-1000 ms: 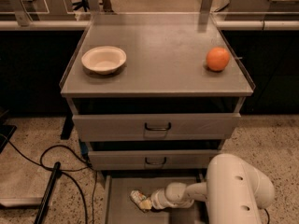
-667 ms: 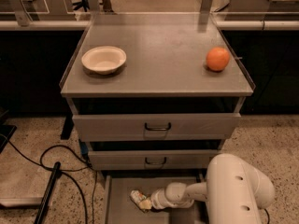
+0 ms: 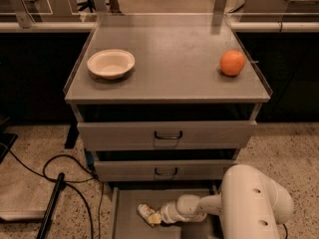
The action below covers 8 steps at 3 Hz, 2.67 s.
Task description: Pick 7up can from bottom drawer and place on counter
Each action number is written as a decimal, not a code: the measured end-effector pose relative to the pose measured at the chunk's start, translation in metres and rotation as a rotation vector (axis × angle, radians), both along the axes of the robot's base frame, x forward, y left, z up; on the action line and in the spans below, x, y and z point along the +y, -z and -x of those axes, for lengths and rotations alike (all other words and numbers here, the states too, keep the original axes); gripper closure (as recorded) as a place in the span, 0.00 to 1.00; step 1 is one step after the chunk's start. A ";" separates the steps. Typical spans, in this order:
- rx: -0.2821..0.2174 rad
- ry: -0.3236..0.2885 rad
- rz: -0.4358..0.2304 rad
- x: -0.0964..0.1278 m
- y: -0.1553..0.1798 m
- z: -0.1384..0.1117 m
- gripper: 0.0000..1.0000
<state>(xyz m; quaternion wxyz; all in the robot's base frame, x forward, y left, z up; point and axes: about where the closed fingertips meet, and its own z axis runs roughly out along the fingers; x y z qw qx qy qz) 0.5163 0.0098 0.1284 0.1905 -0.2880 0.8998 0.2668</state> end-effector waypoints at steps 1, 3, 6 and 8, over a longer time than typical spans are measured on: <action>-0.009 -0.010 -0.021 0.002 -0.019 0.002 1.00; 0.003 0.012 -0.039 -0.013 -0.063 0.020 1.00; -0.004 0.182 0.003 -0.073 -0.172 0.043 1.00; 0.018 0.188 -0.008 -0.079 -0.192 0.051 1.00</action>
Offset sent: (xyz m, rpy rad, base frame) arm -0.0198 -0.0118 0.0690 0.0539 -0.0024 -0.0050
